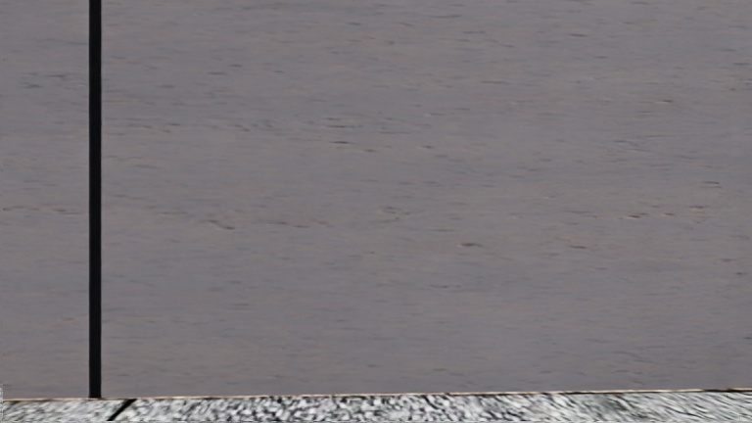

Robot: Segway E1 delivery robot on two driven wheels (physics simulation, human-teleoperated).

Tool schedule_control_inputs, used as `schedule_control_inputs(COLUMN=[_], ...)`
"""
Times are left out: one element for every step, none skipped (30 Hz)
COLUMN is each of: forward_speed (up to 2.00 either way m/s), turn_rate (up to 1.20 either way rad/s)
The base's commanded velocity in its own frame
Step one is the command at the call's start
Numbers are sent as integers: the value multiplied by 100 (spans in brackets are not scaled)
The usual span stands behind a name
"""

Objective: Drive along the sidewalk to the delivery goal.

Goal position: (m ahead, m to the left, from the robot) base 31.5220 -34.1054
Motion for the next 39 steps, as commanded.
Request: schedule_control_inputs(forward_speed=[90,90,90,90,90,90,91,91,91,91,91,91,91,91,91,91,89,89,88,84,49,49,8,0,0,0,0,0,0,0,0,0,0,0,0,0,0,0,0], turn_rate=[-94,-95,-95,-95,-95,-95,-95,-95,-95,-95,-95,-95,-95,-95,-95,-95,-95,-95,-95,-95,-79,-79,0,0,0,0,0,0,0,0,0,0,0,0,0,0,0,0,0])
